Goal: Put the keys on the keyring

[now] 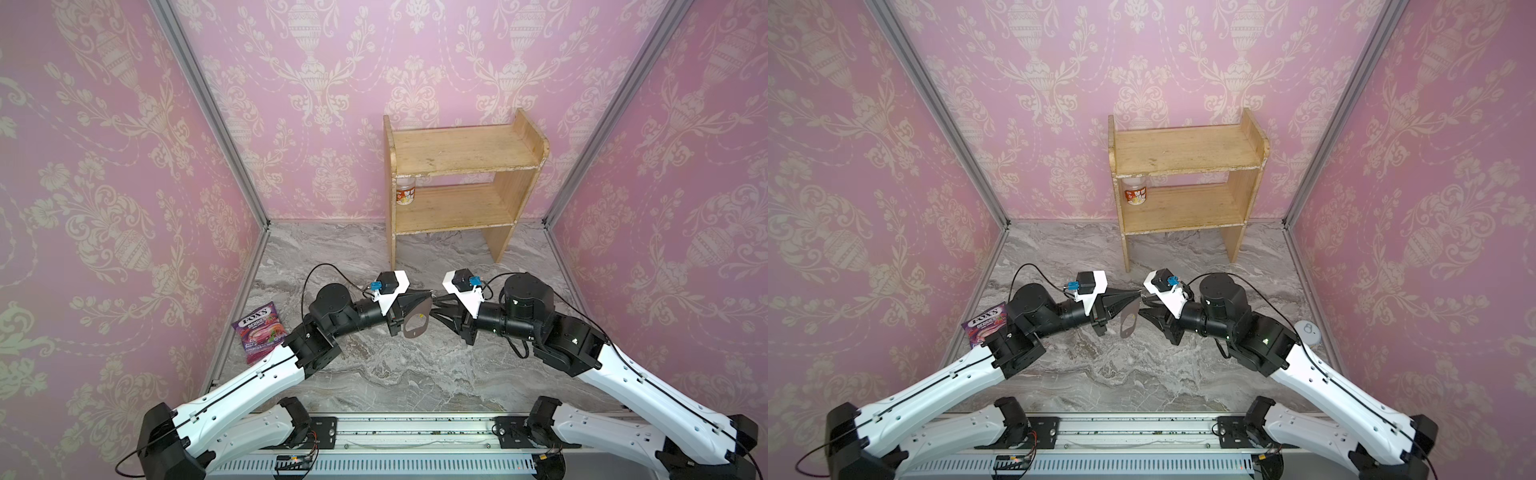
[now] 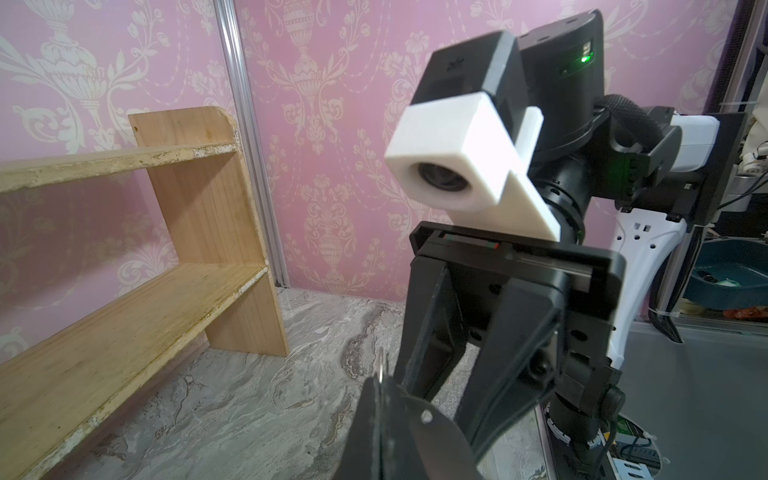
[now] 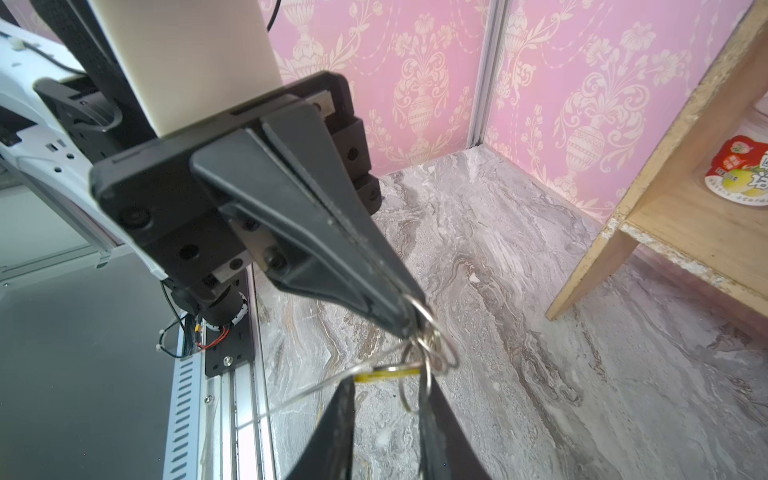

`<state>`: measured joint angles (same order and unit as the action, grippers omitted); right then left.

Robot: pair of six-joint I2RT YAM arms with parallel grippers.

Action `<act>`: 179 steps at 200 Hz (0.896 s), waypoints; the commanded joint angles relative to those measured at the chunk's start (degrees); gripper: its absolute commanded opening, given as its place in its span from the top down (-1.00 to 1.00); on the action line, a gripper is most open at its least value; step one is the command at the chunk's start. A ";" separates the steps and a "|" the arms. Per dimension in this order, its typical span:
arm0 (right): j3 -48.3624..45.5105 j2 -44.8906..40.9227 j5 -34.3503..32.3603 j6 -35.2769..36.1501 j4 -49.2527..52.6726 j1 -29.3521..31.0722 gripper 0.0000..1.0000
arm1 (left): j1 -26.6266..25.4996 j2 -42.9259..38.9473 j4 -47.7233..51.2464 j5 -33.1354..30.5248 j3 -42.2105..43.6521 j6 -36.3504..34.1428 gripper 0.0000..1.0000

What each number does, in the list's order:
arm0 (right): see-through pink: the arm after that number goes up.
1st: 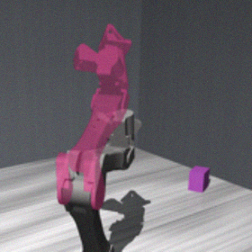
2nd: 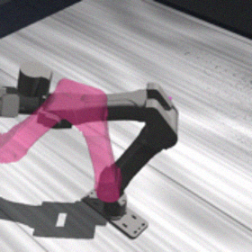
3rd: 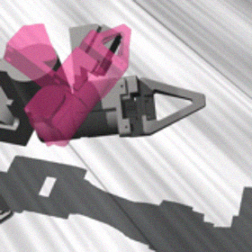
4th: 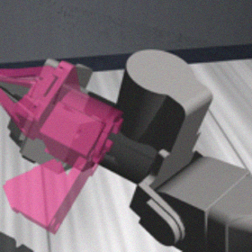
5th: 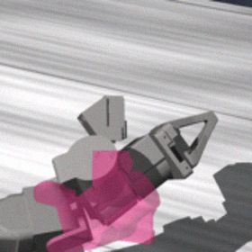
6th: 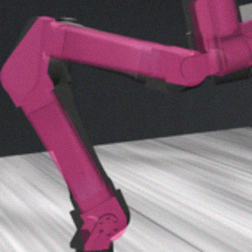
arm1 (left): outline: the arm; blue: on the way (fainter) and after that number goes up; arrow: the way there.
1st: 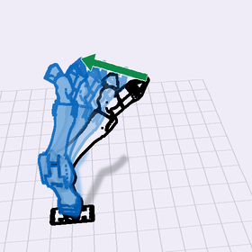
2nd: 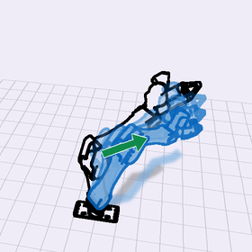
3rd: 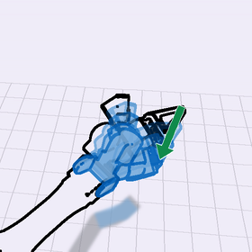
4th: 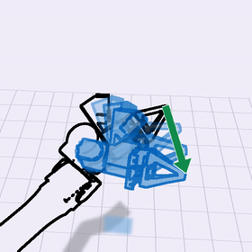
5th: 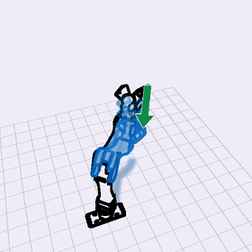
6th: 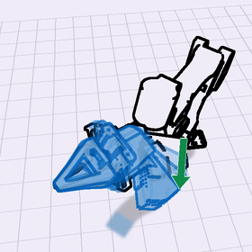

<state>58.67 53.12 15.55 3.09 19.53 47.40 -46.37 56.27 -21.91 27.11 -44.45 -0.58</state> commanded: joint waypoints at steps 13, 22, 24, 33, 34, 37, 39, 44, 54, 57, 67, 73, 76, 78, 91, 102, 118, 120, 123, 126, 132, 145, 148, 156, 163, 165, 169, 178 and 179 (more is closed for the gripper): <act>-1.72 -4.89 -2.09 -1.16 3.69 -0.05 0.34 | -0.39 -3.37 -5.26 0.93 4.06 1.82 1.00; -1.77 -5.99 -2.10 -1.20 4.11 -0.43 0.31 | -0.39 -3.94 -4.88 1.00 4.44 1.73 1.00; -1.73 -6.18 -2.15 -1.19 4.20 -0.57 0.31 | -0.39 -4.08 -4.72 1.05 4.45 1.66 1.00; -1.65 -7.03 -1.64 -1.14 4.20 -1.17 0.30 | -0.44 -4.50 -4.09 1.39 4.63 1.48 1.00; -1.64 -7.14 -1.52 -1.11 4.20 -1.25 0.30 | -0.41 -4.54 -4.05 1.47 4.63 1.47 1.00; -1.60 -7.35 -1.18 -1.03 4.05 -1.47 0.30 | -0.39 -4.67 -3.91 1.65 4.65 1.48 1.00; -1.52 -7.45 -0.95 -1.02 3.99 -1.62 0.30 | -0.39 -4.79 -3.81 1.81 4.75 1.53 1.00; -1.38 -7.54 -0.32 -1.05 3.83 -2.00 0.30 | -0.42 -4.88 -3.75 2.16 4.78 1.56 1.00; -1.20 -7.73 1.48 -0.90 3.44 -3.00 0.30 | -0.39 -5.02 -3.59 3.03 4.98 1.55 1.00; -1.20 -7.69 2.04 -0.96 3.16 -3.27 0.31 | -0.39 -5.04 -3.50 3.30 5.05 1.55 1.00; -1.36 -7.56 3.40 -1.00 2.27 -4.04 0.33 | -0.39 -5.20 -3.45 4.18 5.15 1.55 1.00; -1.58 -7.51 4.53 -1.14 1.66 -4.51 0.33 | -0.39 -5.37 -3.47 4.65 5.24 1.55 1.00; -1.69 -7.43 5.05 -1.09 1.37 -4.69 0.33 | -0.44 -5.50 -3.48 4.81 5.31 1.50 1.00; -1.71 -7.42 5.29 -1.12 1.23 -4.77 0.33 | -0.40 -5.54 -3.42 4.93 5.33 1.47 1.00; -1.81 -7.01 6.42 -1.27 0.11 -5.00 0.33 | -0.39 -5.84 -3.75 5.87 5.66 1.24 1.00; -1.64 -6.64 7.77 -1.29 -0.80 -5.12 0.34 | -0.39 -5.83 -3.85 6.88 5.77 1.02 1.00; -1.55 -6.16 9.95 -1.88 -2.39 -5.04 0.37 | -0.47 -5.77 -4.17 7.84 6.06 0.84 1.00; -1.55 -6.12 10.25 -1.93 -2.68 -5.04 0.37 | -0.41 -5.83 -4.25 7.90 6.15 0.80 1.00; -1.55 -6.03 10.72 -2.07 -2.99 -5.09 0.37 | -0.46 -5.84 -4.31 8.01 6.23 0.72 1.00; -1.55 -5.95 11.23 -2.27 -3.33 -5.04 0.38 | -0.44 -5.82 -4.40 8.18 6.41 0.62 1.00; -1.63 -5.72 12.10 -2.67 -3.84 -5.07 0.40 | -0.50 -5.76 -4.70 8.35 6.63 0.58 1.00; -1.63 -5.32 14.22 -3.23 -4.80 -5.04 0.43 | -0.46 -5.73 -5.27 8.57 6.78 0.41 1.00; -1.63 -5.19 14.71 -3.47 -4.93 -5.11 0.43 | -0.45 -5.73 -5.51 8.65 6.80 0.33 1.00; -1.55 -4.89 15.58 -3.68 -4.95 -5.05 0.46 | -0.41 -5.73 -6.01 8.58 6.92 0.16 1.00; -1.63 -4.73 16.01 -3.91 -4.87 -5.08 0.47 | -0.42 -5.80 -6.23 8.57 6.83 0.10 1.00; -1.68 -4.66 16.07 -3.96 -4.79 -5.00 0.47 | -0.46 -5.82 -6.24 8.61 6.79 0.02 1.00; -1.84 -4.61 16.29 -4.05 -4.77 -5.11 0.48 | -0.44 -5.82 -6.22 8.72 6.74 -0.10 1.00; -2.32 -4.57 16.35 -4.35 -4.92 -5.07 0.49 | -0.43 -5.93 -6.21 8.87 6.57 -0.29 1.00; -2.37 -4.55 16.31 -4.43 -4.93 -5.05 0.49 | -0.45 -5.96 -6.26 8.90 6.57 -0.29 1.00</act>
<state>57.34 48.21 28.47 0.73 16.60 42.50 -46.37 51.31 -24.88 33.91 -37.85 -0.12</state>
